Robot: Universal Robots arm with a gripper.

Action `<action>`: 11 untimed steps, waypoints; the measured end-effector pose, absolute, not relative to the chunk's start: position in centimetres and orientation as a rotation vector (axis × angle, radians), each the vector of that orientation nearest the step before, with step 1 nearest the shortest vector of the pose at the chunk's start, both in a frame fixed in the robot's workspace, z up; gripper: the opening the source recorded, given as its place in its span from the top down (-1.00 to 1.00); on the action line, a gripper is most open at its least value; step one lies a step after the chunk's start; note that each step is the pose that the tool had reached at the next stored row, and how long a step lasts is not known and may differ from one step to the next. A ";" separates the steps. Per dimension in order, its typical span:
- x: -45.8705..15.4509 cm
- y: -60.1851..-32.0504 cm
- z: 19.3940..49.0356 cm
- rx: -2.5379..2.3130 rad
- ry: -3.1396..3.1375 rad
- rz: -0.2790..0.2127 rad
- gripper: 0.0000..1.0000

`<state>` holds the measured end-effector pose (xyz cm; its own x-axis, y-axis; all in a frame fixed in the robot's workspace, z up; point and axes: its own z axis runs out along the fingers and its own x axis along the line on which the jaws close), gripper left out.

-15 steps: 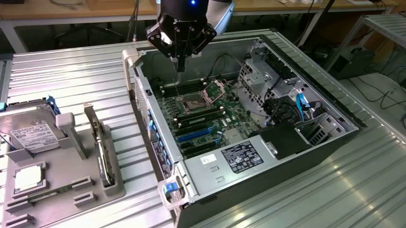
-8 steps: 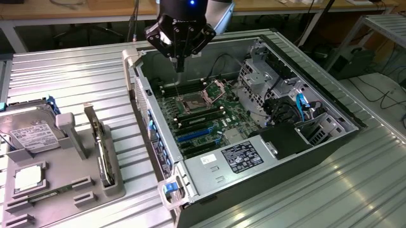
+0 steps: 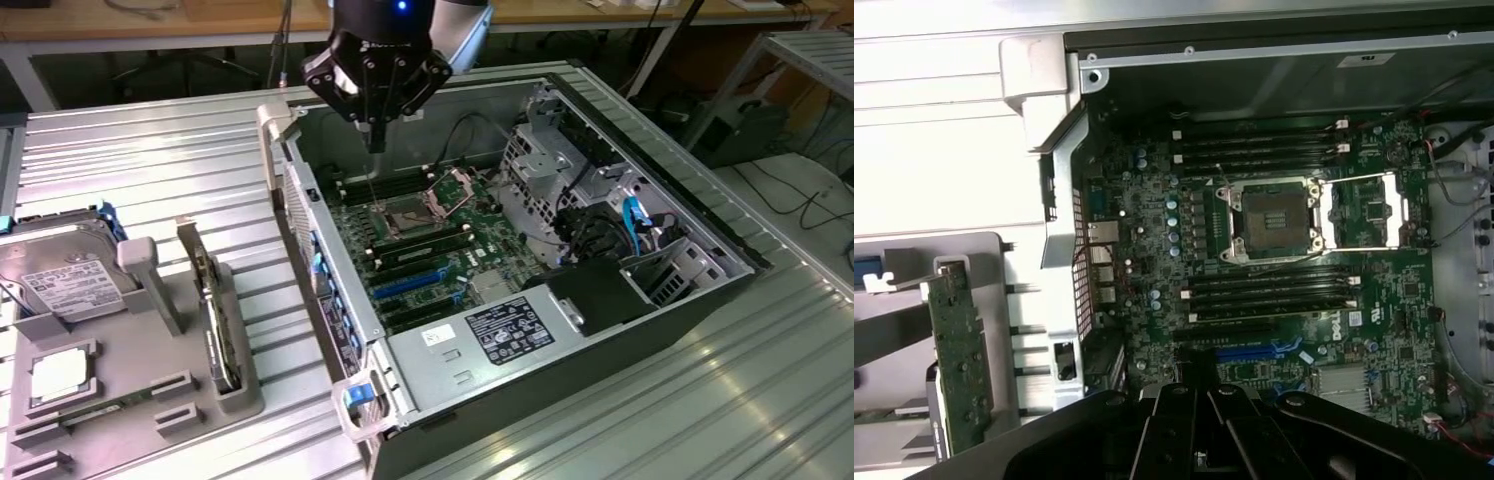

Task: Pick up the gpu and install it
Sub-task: 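Reach for the gpu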

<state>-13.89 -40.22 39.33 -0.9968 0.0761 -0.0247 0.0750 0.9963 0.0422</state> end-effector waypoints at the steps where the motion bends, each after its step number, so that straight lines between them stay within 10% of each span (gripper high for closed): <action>1: -13.9 -40.2 39.3 0.118 3.112 0.064 0.79; 11: -14.1 -40.3 39.3 0.118 3.114 0.064 0.79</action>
